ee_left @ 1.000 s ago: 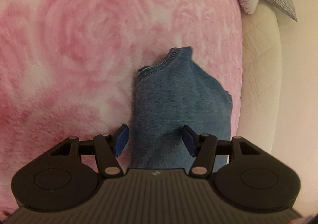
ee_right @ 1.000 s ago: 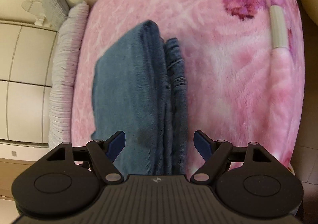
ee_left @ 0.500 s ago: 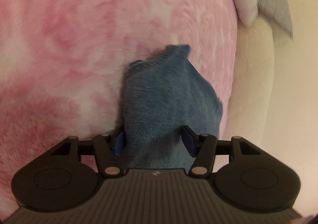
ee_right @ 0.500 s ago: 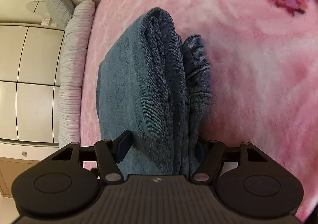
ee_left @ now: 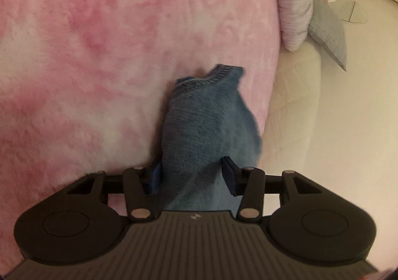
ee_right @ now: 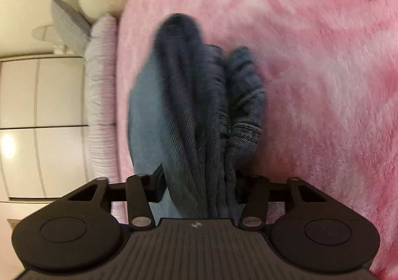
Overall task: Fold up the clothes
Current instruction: 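Grasp the folded jeans with the left gripper while the right gripper grasps its other side, then lift the jeans with both grippers and carry them to the clothes stack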
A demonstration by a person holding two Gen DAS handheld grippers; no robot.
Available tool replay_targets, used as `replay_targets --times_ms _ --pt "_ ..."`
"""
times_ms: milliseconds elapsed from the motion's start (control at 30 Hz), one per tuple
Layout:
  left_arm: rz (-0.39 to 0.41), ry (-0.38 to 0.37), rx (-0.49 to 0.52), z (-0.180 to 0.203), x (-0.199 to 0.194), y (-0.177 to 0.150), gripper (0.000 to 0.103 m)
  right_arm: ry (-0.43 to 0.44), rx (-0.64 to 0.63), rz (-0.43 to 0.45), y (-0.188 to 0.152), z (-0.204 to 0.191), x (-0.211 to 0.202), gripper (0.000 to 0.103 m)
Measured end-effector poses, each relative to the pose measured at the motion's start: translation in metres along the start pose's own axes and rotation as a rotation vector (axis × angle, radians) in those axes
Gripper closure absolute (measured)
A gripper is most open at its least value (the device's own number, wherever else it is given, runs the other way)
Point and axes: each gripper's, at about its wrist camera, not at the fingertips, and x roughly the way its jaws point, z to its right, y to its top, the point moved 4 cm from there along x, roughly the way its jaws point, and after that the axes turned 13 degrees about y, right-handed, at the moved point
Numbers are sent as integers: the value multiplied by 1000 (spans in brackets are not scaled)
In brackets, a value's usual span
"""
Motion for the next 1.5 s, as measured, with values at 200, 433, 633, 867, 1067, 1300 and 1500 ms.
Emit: replay_targets --times_ms 200,433,633,867,1067,1300,1500 --pt "6 42 71 14 1 0 72 0 -39 9 -3 -6 5 63" --pt "43 -13 113 55 -34 -1 79 59 -177 -18 -9 -58 -1 73" --pt "126 -82 101 86 -100 -12 79 140 -248 -105 -17 -118 -6 74" --pt "362 -203 -56 82 -234 -52 79 222 -315 -327 -50 -204 1 74" --pt "631 -269 -159 55 -370 -93 79 324 -401 -598 -127 -281 26 74" --pt "926 -308 -276 -11 -530 -143 79 421 -438 -911 -270 -341 56 74" --pt "1078 -317 -340 -95 -667 -172 79 478 -462 -1092 -423 -360 59 74"
